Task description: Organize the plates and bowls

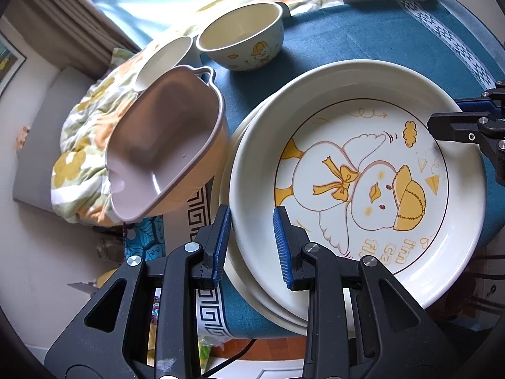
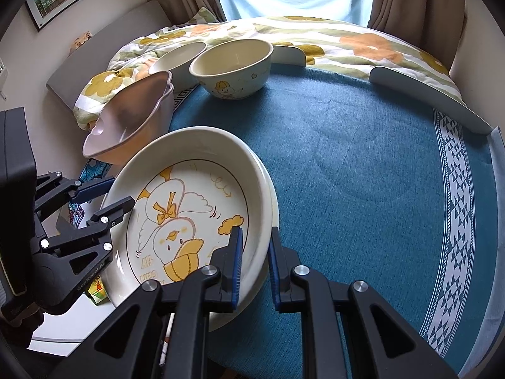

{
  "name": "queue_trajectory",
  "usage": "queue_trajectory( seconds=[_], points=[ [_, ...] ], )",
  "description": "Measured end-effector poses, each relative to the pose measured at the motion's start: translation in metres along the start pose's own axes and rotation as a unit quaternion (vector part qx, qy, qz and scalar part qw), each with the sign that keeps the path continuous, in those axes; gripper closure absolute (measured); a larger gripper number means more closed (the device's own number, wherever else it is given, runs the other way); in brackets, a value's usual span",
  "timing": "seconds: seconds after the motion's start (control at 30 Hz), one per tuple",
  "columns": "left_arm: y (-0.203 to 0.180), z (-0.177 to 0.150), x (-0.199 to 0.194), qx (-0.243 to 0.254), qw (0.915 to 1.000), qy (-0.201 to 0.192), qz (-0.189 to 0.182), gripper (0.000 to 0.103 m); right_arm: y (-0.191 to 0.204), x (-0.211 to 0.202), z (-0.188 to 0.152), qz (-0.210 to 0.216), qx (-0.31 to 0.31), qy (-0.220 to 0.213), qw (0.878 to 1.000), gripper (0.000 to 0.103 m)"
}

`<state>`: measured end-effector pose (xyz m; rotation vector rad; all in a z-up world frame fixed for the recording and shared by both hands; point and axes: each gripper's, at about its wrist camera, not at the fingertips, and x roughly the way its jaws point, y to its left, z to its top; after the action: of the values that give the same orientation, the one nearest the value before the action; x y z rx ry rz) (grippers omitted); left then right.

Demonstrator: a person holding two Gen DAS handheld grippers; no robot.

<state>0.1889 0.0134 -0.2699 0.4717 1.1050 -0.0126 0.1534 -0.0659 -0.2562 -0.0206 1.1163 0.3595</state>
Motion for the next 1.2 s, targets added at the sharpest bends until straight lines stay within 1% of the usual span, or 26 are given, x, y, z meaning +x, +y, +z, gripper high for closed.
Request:
queue_trajectory(
  seconds=[0.07,0.13,0.3,0.43,0.5,0.53,0.57,0.6,0.63,0.67,0.7,0.73,0.8,0.87,0.97,1.07,1.13,1.17,1.2],
  points=[
    [0.0,0.0,0.0,0.002,0.9999,0.001,0.01,0.078,-0.001,0.0,0.0,-0.003,-0.001,0.0,1.0,0.089],
    [0.003,0.0,0.0,-0.003,1.0,0.0,0.004,0.078,-0.002,0.0,0.0,0.002,0.001,-0.001,1.0,0.089],
    [0.004,0.0,0.0,-0.007,1.0,0.002,0.004,0.078,-0.002,0.0,0.0,0.004,-0.003,0.0,1.0,0.088],
    [0.009,0.004,-0.002,-0.021,0.9997,0.007,-0.008,0.077,-0.005,-0.002,0.0,0.009,0.003,-0.003,1.0,0.089],
    [0.015,0.007,-0.006,-0.034,0.9989,0.012,-0.028,0.073,-0.007,-0.007,0.002,0.019,0.01,-0.008,1.0,0.088],
    [0.019,0.007,-0.008,-0.045,0.9982,0.013,-0.038,0.067,-0.008,-0.009,0.003,0.023,0.014,-0.009,1.0,0.088],
    [0.022,0.008,-0.011,-0.056,0.9971,0.011,-0.05,0.048,-0.009,-0.012,0.004,0.022,0.016,-0.012,1.0,0.088],
    [0.026,0.008,-0.016,-0.068,0.9959,0.008,-0.059,0.034,-0.01,-0.016,0.005,0.021,0.017,-0.02,0.999,0.081],
    [0.031,0.008,-0.022,-0.079,0.9949,0.0,-0.062,0.011,-0.01,-0.021,0.005,0.022,0.016,-0.028,0.999,0.058],
    [0.036,0.008,-0.029,-0.09,0.9939,-0.013,-0.063,0.004,-0.011,-0.026,0.006,0.026,0.018,-0.036,0.999,0.041],
    [0.04,0.009,-0.036,-0.098,0.9931,-0.022,-0.061,0.002,-0.012,-0.032,0.007,0.033,0.021,-0.046,0.998,0.014],
    [0.044,0.01,-0.041,-0.104,0.9926,-0.025,-0.058,0.001,-0.013,-0.039,0.007,0.042,0.024,-0.061,0.997,0.008],
    [0.053,0.012,-0.052,-0.118,0.9912,-0.033,-0.051,0.001,-0.014,-0.052,0.01,0.051,0.026,-0.088,0.995,0.007],
    [0.064,0.012,-0.063,-0.132,0.9885,-0.044,-0.058,0.001,-0.014,-0.061,0.014,0.055,0.02,-0.099,0.993,0.007],
    [0.084,0.011,-0.086,-0.162,0.9824,-0.076,-0.052,0.001,-0.01,-0.073,0.025,0.068,0.0,-0.115,0.991,0.007],
    [0.11,0.011,-0.101,-0.201,0.9734,-0.099,-0.048,0.001,-0.003,-0.087,0.044,0.089,-0.022,-0.143,0.986,0.007],
    [0.13,0.009,-0.099,-0.231,0.9666,-0.096,-0.057,0.001,0.005,-0.093,0.058,0.105,-0.038,-0.165,0.98,0.007],
    [0.139,0.007,-0.095,-0.247,0.9625,-0.091,-0.067,0.001,0.01,-0.093,0.066,0.109,-0.049,-0.167,0.979,0.007],
    [0.15,0.005,-0.089,-0.263,0.9577,-0.086,-0.08,0.001,0.016,-0.091,0.075,0.11,-0.062,-0.158,0.979,0.006]
  ],
)
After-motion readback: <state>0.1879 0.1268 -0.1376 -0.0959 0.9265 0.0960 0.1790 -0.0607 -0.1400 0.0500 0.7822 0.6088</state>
